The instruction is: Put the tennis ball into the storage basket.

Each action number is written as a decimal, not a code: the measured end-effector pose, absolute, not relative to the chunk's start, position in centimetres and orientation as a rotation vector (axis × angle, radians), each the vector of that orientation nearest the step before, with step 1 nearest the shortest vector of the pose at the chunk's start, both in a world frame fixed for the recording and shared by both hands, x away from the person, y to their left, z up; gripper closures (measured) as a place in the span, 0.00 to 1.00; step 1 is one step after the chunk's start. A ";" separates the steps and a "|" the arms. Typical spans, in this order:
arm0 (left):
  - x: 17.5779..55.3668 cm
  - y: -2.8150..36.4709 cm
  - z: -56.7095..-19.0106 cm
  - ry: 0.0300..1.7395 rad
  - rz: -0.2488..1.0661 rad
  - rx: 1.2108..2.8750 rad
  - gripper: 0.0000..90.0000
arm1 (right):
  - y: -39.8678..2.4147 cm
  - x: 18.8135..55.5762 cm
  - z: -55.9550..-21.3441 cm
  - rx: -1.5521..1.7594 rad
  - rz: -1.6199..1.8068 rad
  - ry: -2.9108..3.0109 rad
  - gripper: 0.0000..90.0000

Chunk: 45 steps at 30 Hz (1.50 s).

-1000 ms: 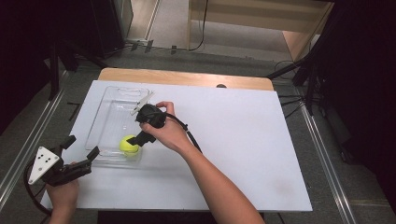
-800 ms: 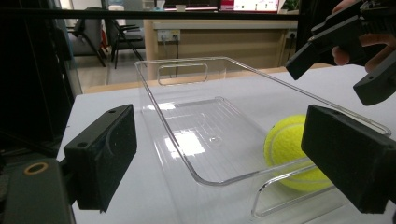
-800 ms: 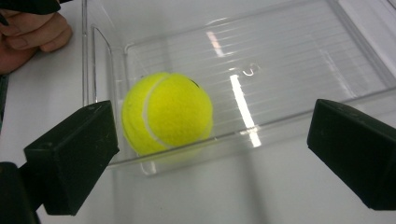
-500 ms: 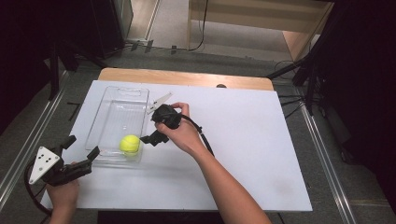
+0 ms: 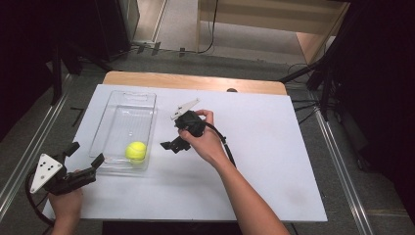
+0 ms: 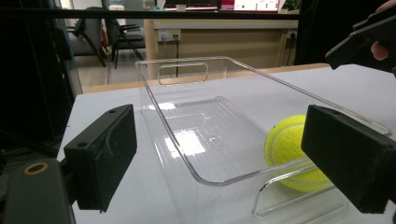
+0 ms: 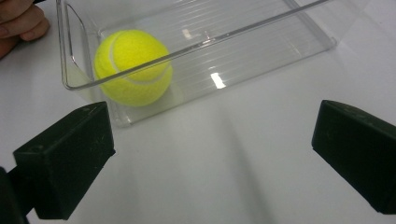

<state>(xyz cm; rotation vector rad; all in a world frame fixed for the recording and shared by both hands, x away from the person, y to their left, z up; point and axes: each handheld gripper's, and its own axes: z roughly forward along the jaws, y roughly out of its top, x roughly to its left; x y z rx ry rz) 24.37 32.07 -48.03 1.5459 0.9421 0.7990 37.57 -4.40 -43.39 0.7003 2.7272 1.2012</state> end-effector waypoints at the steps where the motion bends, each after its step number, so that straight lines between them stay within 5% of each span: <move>1: 24.4 32.1 -48.0 0.942 0.799 1.546 0.12 | -4.6 37.5 -43.4 0.709 1.206 2.723 0.00; 45: 24.4 32.0 -48.1 0.940 0.804 1.552 0.12 | -14.1 34.9 -44.7 0.927 1.266 2.546 0.00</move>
